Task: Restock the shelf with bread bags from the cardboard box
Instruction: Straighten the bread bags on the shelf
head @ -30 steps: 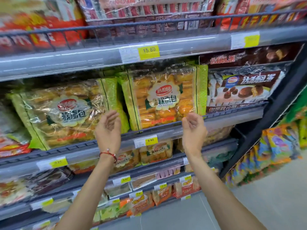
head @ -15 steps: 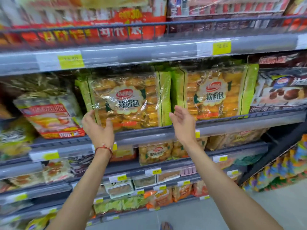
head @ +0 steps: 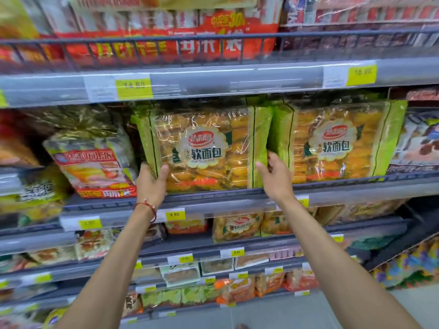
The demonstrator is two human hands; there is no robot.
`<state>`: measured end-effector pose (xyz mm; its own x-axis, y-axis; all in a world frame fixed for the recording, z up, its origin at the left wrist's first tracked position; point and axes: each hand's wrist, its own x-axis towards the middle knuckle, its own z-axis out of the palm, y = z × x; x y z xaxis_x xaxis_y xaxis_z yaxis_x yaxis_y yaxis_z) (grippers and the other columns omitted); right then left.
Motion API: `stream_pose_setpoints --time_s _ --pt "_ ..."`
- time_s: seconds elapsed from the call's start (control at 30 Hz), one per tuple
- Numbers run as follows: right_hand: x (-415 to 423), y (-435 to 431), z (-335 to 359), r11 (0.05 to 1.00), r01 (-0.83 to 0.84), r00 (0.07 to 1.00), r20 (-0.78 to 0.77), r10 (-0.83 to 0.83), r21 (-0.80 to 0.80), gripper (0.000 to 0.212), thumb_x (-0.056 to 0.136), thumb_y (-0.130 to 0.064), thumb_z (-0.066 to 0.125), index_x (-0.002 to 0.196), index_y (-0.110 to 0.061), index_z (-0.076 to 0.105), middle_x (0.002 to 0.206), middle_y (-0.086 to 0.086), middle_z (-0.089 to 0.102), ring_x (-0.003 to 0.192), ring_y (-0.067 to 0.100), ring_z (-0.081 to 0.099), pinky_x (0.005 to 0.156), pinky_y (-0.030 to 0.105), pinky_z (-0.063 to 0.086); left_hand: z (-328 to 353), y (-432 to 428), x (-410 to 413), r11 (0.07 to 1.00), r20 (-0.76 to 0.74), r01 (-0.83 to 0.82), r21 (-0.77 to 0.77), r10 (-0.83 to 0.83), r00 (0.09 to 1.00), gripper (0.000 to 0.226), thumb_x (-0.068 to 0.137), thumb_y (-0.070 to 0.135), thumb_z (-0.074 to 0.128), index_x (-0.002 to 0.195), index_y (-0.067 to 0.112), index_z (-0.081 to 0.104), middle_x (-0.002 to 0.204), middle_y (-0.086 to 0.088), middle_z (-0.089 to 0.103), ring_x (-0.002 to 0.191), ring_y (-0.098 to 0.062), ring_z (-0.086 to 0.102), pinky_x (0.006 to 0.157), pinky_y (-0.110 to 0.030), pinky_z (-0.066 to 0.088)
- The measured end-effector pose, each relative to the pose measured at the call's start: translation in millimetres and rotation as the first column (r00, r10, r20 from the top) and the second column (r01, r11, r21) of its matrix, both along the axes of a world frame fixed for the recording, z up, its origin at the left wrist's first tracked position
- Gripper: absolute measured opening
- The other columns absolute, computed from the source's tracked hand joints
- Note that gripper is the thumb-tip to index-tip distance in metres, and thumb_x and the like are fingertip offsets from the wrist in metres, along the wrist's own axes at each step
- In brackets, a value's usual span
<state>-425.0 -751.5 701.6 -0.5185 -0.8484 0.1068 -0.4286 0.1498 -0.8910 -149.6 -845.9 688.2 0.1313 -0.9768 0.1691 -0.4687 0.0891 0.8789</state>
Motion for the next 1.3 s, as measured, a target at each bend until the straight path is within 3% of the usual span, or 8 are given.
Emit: stream_pose_setpoints --time_s 0.13,0.3,0.43,0.57,0.73,0.93,1.1,1.3 --pt "2.1 -6.8 1.3 0.996 0.084 0.994 0.068 -0.081 -0.038 0.063 0.101 -0.024 0.063 0.156 -0.006 0.037 0.156 0.013 0.046 0.145 0.025 0.044 0.116 0.037 0.036 -1.0 -2.0 4.2 0.996 -0.022 -0.007 -0.09 0.005 1.0 0.03 0.098 0.027 0.052 0.12 0.006 0.051 0.106 -0.005 0.061 0.099 -0.024 0.059 0.08 -0.028 0.043" --pt "0.7 -10.6 2.0 0.995 0.097 0.995 0.026 -0.098 0.038 0.06 0.103 -0.029 0.061 0.154 -0.006 0.039 0.156 0.011 0.048 0.144 0.027 0.046 0.119 0.043 0.036 1.6 -3.7 -0.2 0.992 -0.022 -0.097 -0.08 0.095 0.995 0.03 0.097 0.025 0.054 0.122 0.009 0.054 0.114 -0.009 0.065 0.102 -0.026 0.059 0.081 -0.025 0.04" --pt "4.6 -14.9 7.9 0.992 0.121 0.992 0.041 -0.119 -0.048 0.05 0.107 -0.034 0.05 0.151 -0.01 0.045 0.147 0.008 0.057 0.135 0.025 0.054 0.11 0.036 0.04 8.4 -3.0 -0.5 0.991 -0.118 -0.092 -0.094 0.081 0.99 0.036 0.094 0.028 0.055 0.128 0.015 0.052 0.109 0.001 0.062 0.095 -0.019 0.056 0.081 -0.026 0.04" --pt "6.2 -30.8 17.1 0.977 0.151 0.969 0.22 -0.116 -0.152 0.049 0.105 -0.045 0.05 0.144 -0.017 0.054 0.136 -0.001 0.065 0.126 0.02 0.059 0.109 0.037 0.044 27.7 -18.0 -7.3 0.985 -0.259 -0.091 -0.148 0.05 0.965 0.043 0.094 0.051 0.049 0.129 0.026 0.053 0.102 0.01 0.062 0.089 -0.011 0.058 0.079 -0.022 0.042" --pt "9.1 -39.7 17.8 0.943 0.285 0.879 0.44 -0.187 -0.169 0.046 0.099 -0.036 0.065 0.138 -0.012 0.059 0.137 0.002 0.065 0.124 0.018 0.059 0.111 0.034 0.042 22.8 -36.7 -11.5 0.96 -0.384 -0.225 -0.164 0.148 0.911 0.033 0.097 0.039 0.047 0.116 0.016 0.062 0.101 -0.006 0.068 0.093 -0.028 0.063 0.075 -0.026 0.044" --pt "13.1 -38.6 18.9 0.914 0.317 0.909 0.355 -0.217 -0.253 0.036 0.107 -0.036 0.05 0.134 -0.016 0.062 0.12 -0.007 0.066 0.114 0.013 0.06 0.097 0.027 0.041 25.2 -29.7 -16.6 0.962 -0.399 -0.23 -0.144 0.156 0.903 0.032 0.101 0.033 0.043 0.123 0.015 0.058 0.092 0.001 0.064 0.068 -0.003 0.056 0.055 -0.008 0.042" --pt "8.1 -36.0 26.8 0.906 0.336 0.926 0.264 -0.269 -0.258 0.031 0.106 -0.025 0.054 0.128 -0.008 0.066 0.117 0.003 0.071 0.109 0.017 0.064 0.096 0.028 0.047 24.8 -30.5 -17.8 0.948 -0.361 -0.276 -0.159 0.205 0.91 0.033 0.101 0.034 0.04 0.124 0.017 0.056 0.103 -0.005 0.065 0.094 -0.027 0.06 0.075 -0.023 0.041" --pt "24.7 -16.7 16.3 0.913 0.246 0.969 0.05 -0.244 -0.326 0.037 0.104 -0.01 0.054 0.141 -0.012 0.053 0.138 0.0 0.061 0.128 0.016 0.057 0.111 0.036 0.046 26.0 -20.9 -21.4 0.938 -0.267 -0.268 -0.222 0.206 0.942 0.051 0.092 0.021 0.049 0.142 0.019 0.041 0.133 -0.005 0.054 0.12 -0.024 0.054 0.1 -0.037 0.045"
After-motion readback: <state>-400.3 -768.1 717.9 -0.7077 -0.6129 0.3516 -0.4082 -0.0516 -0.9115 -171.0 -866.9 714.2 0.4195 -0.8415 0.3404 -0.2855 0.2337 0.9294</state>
